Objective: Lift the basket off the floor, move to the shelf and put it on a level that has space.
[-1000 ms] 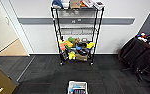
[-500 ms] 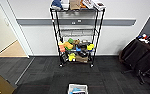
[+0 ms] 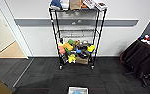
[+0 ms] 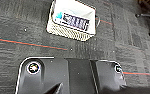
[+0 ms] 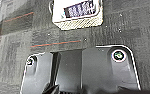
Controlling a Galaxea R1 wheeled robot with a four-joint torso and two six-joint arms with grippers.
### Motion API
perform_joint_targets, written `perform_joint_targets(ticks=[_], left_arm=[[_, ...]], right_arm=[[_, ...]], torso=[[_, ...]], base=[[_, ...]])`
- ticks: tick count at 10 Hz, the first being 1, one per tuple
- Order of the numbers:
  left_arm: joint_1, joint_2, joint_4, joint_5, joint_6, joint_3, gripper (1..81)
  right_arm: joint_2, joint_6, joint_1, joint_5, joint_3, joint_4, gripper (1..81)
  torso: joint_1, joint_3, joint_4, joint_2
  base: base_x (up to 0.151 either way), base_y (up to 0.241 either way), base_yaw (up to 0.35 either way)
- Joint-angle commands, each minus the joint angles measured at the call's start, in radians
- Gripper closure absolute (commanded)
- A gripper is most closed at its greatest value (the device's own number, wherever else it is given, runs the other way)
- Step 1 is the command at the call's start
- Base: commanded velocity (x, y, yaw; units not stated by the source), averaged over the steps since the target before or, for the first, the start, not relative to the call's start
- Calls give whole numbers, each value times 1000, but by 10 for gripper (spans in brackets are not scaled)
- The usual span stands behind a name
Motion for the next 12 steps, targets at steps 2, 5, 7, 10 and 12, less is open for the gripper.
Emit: perform_joint_targets(ticks=[2,5,7,10,12], left_arm=[[-36,-15,13,37,1,9,10],[-36,-15,13,38,1,11,10],[-34,-15,15,38,1,11,10],[-34,-15,15,38,1,9,10],[-35,-15,15,43,1,11,10]], right_arm=[[-12,1,50,-42,6,-8,10],[-12,1,47,-42,3,-8,10],[-10,-3,47,-42,0,-8,10],[-6,-3,47,-43,-9,-8,10],[-6,-3,47,-42,-11,-8,10]], torso=[[0,0,0,0],[0,0,0,0],[0,0,0,0],[0,0,0,0],[0,0,0,0]], base=[[115,0,0],[104,0,0],[93,0,0],[88,0,0],[80,0,0]])
